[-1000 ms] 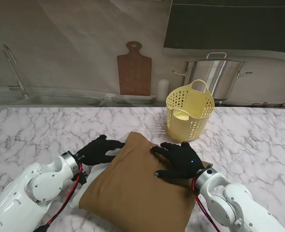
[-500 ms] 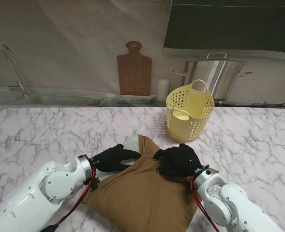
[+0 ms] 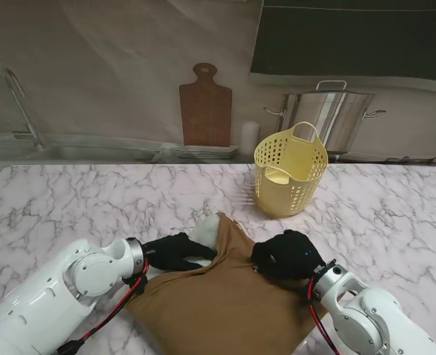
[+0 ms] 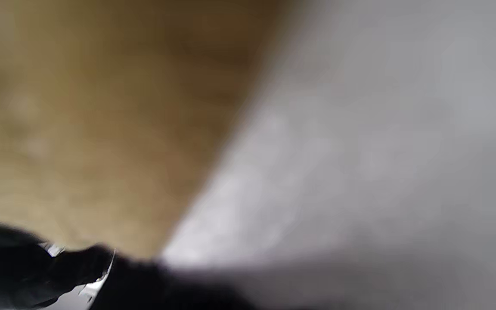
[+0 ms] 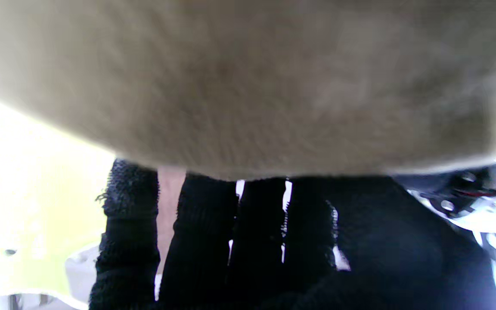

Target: Remove the pillowcase from the pillow and put it in the laundry basket

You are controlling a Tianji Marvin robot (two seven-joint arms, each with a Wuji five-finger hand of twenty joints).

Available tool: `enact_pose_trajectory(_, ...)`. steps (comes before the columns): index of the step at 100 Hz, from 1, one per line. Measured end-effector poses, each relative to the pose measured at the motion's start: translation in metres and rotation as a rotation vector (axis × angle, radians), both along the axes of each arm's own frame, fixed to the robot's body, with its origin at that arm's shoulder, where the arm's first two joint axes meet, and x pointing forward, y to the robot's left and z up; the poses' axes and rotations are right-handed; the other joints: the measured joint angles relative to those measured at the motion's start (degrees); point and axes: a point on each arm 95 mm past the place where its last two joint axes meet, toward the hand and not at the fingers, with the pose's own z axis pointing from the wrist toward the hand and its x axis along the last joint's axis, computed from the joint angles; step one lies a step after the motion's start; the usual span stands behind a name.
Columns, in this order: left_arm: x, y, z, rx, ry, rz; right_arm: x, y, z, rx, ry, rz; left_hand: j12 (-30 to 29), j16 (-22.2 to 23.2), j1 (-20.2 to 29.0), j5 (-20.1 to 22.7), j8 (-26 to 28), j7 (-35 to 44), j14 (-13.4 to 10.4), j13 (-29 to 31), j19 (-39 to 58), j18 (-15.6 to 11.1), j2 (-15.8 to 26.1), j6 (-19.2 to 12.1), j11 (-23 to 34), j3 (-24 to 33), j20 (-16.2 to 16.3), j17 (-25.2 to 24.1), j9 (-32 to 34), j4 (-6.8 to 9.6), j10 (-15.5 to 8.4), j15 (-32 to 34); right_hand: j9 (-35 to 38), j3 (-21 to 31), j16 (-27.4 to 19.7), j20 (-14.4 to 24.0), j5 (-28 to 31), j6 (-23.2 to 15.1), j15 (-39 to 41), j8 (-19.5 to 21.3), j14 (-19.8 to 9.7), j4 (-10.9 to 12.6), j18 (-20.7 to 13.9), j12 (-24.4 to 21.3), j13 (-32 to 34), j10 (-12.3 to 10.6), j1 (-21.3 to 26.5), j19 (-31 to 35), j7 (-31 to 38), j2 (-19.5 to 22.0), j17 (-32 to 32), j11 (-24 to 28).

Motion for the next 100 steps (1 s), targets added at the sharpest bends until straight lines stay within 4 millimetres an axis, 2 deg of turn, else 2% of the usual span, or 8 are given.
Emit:
enact_pose_trajectory(16, 0.003, 0.000, 0.003, 0.047, -0.009, -0.013, 0.000, -0.005, -0.004, 0.006, 0.028, -0.007, -0.19, -0.54, 0.01, -0.03, 0.00, -0.65, -1.46, -0.01, -0.53, -0.49, 0.00, -0.97, -0.45, -0.17, 0.00, -0.02, -0.54, -0.07, -0.82, -0.25, -3.25, -1.34, 0.13, -0.66, -2.27, 0.05, -7.88, -0.57, 0.01, 0.36, 0.60, -1.81, -2.80, 0.57, -4.84, -1.79, -4.44, 0.39, -2.18, -3.59)
enact_pose_trajectory(21, 0.003, 0.001, 0.003, 0.047, -0.008, -0.012, 0.001, -0.007, -0.004, -0.015, -0.010, -0.032, -0.55, -0.60, 0.01, -0.03, 0.00, -0.82, -1.53, -0.02, -0.53, -0.49, 0.01, -0.89, -0.48, -0.17, 0.00, -0.02, -0.58, -0.07, -0.82, -0.25, -7.24, -4.37, 0.09, -0.69, -2.32, 0.49, -12.70, 3.68, 0.22, 2.35, 0.66, -3.15, -6.43, 0.74, -8.76, -2.81, -11.70, 1.92, -4.29, -5.57)
enact_pose_trajectory(29, 0.003, 0.002, 0.002, 0.046, -0.005, -0.011, 0.003, -0.010, -0.003, -0.005, -0.089, -0.083, -0.68, -0.75, 0.63, -0.06, 0.00, -1.55, -1.73, -0.11, -0.53, -0.49, 0.01, -0.82, -0.50, -0.17, 0.00, -0.02, -1.24, -0.07, -0.82, -0.48, -14.47, -8.22, -1.62, -0.73, -5.59, 2.91, -19.31, 9.21, 1.81, 4.95, 0.70, -4.41, -12.69, 6.15, -12.66, -4.51, -19.62, 4.83, -7.99, -6.55)
enact_pose_trajectory(54, 0.003, 0.002, -0.001, 0.054, -0.016, -0.044, 0.030, 0.005, 0.004, -0.058, -0.006, -0.188, -1.21, -1.22, 0.73, -0.75, -0.78, -3.09, -1.92, -1.80, -0.53, -0.37, 0.01, -0.13, -0.53, -0.11, 0.00, -0.54, -3.93, -0.07, -0.84, -0.65, -32.93, -15.19, -6.93, -0.18, -24.44, 13.90, -27.78, 7.05, 6.59, 6.15, 1.97, -14.08, -23.73, 12.97, -20.65, -7.88, -38.09, 8.13, -14.12, -14.76)
enact_pose_trajectory(70, 0.002, 0.003, -0.001, 0.069, -0.031, -0.065, 0.055, 0.025, 0.013, -0.098, 0.029, -0.263, -1.64, -1.28, 0.73, -1.20, -1.09, -3.18, -1.92, -2.22, -0.53, -0.27, 0.05, 0.02, -0.53, -0.08, 0.00, -0.59, -4.70, -0.07, -0.82, -0.65, -34.20, -13.61, -5.97, 2.26, -29.21, 17.91, -26.14, 6.29, 7.21, 6.34, 2.23, -16.44, -23.91, 14.22, -25.31, -7.80, -44.57, 8.48, -14.28, -15.64)
enact_pose_trajectory(86, 0.000, 0.006, 0.000, 0.077, -0.046, -0.070, 0.079, 0.038, 0.009, -0.101, 0.089, -0.289, -2.04, -1.65, 0.73, -1.22, -1.69, -3.73, -2.03, -2.32, -0.53, -0.27, 0.07, 0.02, -0.53, -0.07, 0.00, -0.59, -4.80, -0.07, -0.82, -0.65, -27.85, -13.04, 2.44, 5.16, -29.00, 18.62, -9.83, 7.42, 5.87, 6.34, 2.18, -7.41, -18.62, 11.34, -26.03, -3.77, -44.58, 7.69, -11.63, -3.62)
enact_pose_trajectory(93, -0.001, 0.006, -0.001, 0.074, -0.047, -0.070, 0.086, 0.042, 0.003, -0.118, 0.111, -0.275, -2.09, -1.91, 0.73, -1.22, -1.69, -3.74, -2.03, -2.35, -0.53, -0.27, 0.07, 0.03, -0.53, -0.06, 0.00, -0.59, -4.81, -0.07, -0.82, -0.68, -23.66, -13.70, 5.14, 5.62, -24.91, 18.46, -1.91, 8.13, 3.99, 6.34, 2.07, -0.78, -16.74, 9.32, -22.00, -2.39, -40.54, 5.53, -10.72, 3.00)
enact_pose_trajectory(100, -0.001, 0.006, -0.001, 0.073, -0.047, -0.069, 0.090, 0.045, -0.003, -0.143, 0.120, -0.258, -2.12, -1.97, 0.73, -1.22, -1.69, -3.75, -2.03, -2.35, -0.53, -0.27, 0.08, 0.03, -0.53, -0.05, 0.00, -0.60, -4.81, -0.07, -0.82, -0.74, -20.09, -14.83, 6.51, 5.67, -18.36, 13.56, 3.79, 9.20, 1.99, 6.34, 2.06, 5.55, -16.18, 7.80, -15.34, -1.93, -34.90, 4.24, -10.22, 7.52)
